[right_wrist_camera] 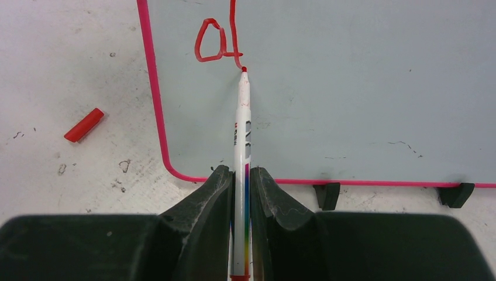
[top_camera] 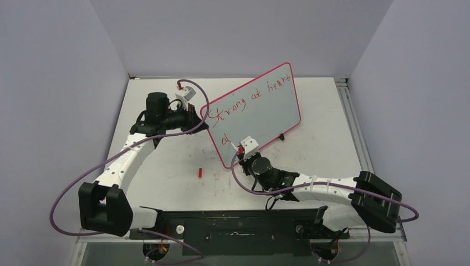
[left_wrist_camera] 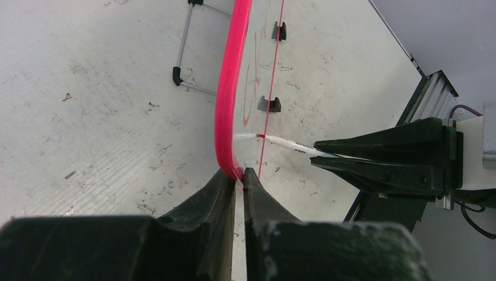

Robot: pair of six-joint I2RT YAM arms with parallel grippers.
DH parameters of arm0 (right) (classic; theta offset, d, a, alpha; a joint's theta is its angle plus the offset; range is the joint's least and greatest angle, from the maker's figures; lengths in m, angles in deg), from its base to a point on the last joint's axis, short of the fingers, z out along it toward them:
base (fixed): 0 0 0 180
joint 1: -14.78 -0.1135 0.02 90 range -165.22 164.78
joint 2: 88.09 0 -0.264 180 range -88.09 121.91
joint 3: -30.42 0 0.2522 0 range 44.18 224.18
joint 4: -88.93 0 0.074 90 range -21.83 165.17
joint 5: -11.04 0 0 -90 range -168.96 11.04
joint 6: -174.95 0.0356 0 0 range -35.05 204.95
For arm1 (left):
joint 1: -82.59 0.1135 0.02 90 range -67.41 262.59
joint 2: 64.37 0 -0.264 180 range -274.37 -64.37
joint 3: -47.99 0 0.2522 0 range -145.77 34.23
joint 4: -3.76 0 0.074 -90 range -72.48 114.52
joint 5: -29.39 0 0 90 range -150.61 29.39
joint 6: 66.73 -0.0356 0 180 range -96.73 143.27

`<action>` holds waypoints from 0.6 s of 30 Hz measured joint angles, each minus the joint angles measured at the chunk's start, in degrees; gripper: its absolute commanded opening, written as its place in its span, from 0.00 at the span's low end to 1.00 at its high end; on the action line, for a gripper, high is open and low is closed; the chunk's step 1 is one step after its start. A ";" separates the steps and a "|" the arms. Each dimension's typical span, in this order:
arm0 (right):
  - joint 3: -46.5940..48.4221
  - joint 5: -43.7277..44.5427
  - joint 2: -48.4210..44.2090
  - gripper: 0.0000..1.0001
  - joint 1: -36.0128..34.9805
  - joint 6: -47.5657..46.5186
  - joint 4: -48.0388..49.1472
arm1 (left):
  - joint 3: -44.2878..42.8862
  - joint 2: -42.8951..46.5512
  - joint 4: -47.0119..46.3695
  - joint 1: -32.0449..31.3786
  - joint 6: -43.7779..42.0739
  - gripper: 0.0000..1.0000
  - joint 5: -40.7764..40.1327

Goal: Write a sentence on the whiteboard

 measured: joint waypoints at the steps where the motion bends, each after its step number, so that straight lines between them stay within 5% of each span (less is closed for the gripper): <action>1: 0.00 0.07 0.00 0.05 0.00 -0.02 -0.02 | 0.00 0.00 0.00 0.00 0.00 0.00 0.00; 18: 0.02 1.75 -3.63 0.05 0.00 -1.42 -1.88 | 0.28 0.20 -0.31 0.00 0.04 0.00 0.00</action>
